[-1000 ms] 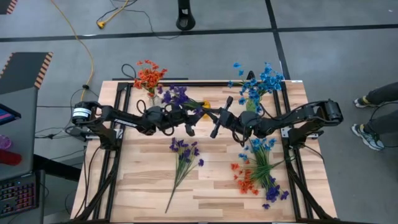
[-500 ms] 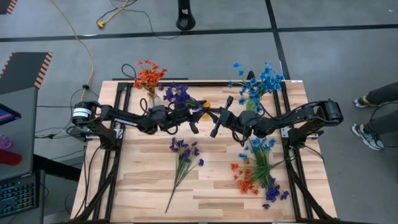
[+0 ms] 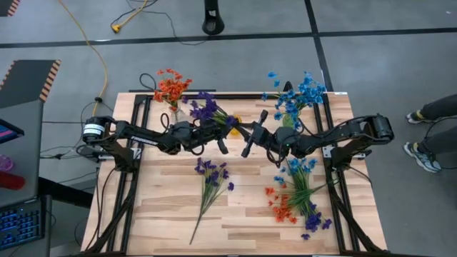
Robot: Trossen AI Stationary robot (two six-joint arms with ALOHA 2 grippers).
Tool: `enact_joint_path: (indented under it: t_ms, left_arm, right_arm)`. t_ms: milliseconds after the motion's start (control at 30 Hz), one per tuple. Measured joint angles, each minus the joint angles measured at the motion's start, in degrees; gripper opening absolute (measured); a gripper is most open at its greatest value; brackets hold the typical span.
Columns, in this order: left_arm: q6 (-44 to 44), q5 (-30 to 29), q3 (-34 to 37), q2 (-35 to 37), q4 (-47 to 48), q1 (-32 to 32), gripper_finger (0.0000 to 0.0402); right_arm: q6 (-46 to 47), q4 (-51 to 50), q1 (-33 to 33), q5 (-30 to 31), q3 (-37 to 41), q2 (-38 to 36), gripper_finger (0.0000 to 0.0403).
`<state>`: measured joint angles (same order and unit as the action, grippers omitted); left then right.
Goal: Sort flowers into vase by color
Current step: Put the purple bottom left flower into the orange vase
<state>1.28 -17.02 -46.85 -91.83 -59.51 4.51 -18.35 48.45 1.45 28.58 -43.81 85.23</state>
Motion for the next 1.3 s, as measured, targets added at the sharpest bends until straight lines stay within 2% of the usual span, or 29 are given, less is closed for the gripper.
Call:
enact_joint_path:
  t_ms: [200, 300, 433, 567, 867, 1100, 1300]
  left_arm:
    - [0.0, -0.2, 0.0, 0.0, 0.1, 0.1, 0.0004]
    - [-0.8, 0.1, 0.0, 0.0, 0.2, 0.6, 0.0003]
    - [-0.5, 0.3, -0.6, 0.0, 3.4, 1.9, 0.0002]
    - [-0.9, 0.3, -3.0, 0.0, 11.5, 3.3, 0.0002]
    - [-5.5, 0.3, -9.3, 0.0, 22.1, 6.1, 0.0002]
    - [-7.3, 0.2, -12.8, 0.0, 28.8, 8.6, 0.0002]
    - [-6.6, 0.1, -13.4, 0.0, 31.0, 10.3, 0.0002]
  right_arm:
    - [-0.1, 0.0, 0.0, 0.4, 0.0, 0.0, 0.0108]
    - [-0.1, -1.1, 0.6, 4.3, 0.0, -0.6, 0.0138]
    - [0.4, -7.3, 2.2, 11.6, 0.0, -3.7, 0.0175]
    - [3.0, -16.1, 3.7, 13.6, 0.0, -7.7, 0.0195]
    - [13.1, -32.5, 4.5, 13.5, 0.0, -12.7, 0.0193]
    - [16.0, -36.3, 4.5, 13.5, 0.0, -11.9, 0.0191]
    - [16.0, -36.5, 4.5, 13.3, 0.0, -10.9, 0.0191]
